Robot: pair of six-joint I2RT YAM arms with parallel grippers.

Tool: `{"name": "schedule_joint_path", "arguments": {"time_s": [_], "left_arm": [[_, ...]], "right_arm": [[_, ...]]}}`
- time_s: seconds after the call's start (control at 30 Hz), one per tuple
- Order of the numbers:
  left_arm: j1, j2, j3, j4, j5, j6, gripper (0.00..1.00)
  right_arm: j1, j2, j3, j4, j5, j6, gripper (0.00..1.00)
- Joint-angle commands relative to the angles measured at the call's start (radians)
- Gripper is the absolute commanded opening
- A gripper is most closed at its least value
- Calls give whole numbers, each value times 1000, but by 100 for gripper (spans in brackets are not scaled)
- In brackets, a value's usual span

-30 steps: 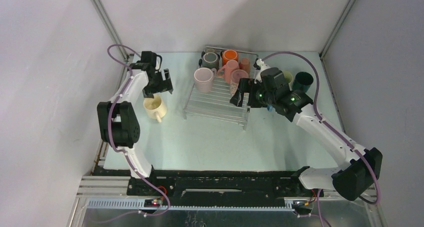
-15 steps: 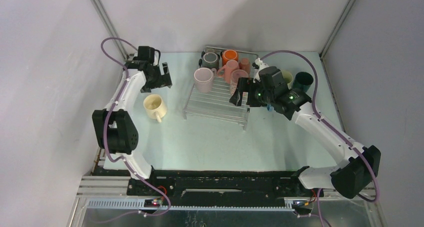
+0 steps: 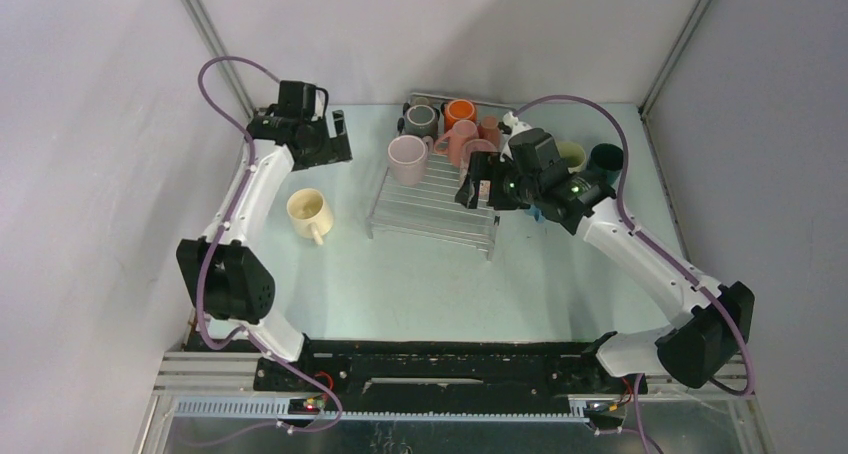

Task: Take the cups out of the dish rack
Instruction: Move the cup to the dish rack.

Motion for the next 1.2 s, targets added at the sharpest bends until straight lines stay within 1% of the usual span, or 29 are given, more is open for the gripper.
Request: {"name": "schedule_joint_path", "arguments": {"time_s": [0.0, 0.23, 0.47, 0.67, 0.93, 1.17], "left_arm": [[-23, -60, 69, -10, -22, 22, 100], [-53, -90, 84, -21, -9, 32, 100], [-95, -145, 62, -18, 18, 32, 100], [-122, -223, -28, 26, 73, 16, 100], [-198, -309, -223, 125, 151, -12, 100], [-258, -324, -260, 148, 182, -20, 100]], "right_arm": [[13, 13, 51, -5, 43, -21, 100], [16, 35, 69, -9, 62, -21, 100], [6, 92, 144, -39, 141, -36, 100], [-51, 197, 230, -53, 161, -43, 100], [-103, 383, 388, -87, 261, -154, 100], [-136, 511, 478, -83, 275, -220, 100]]}}
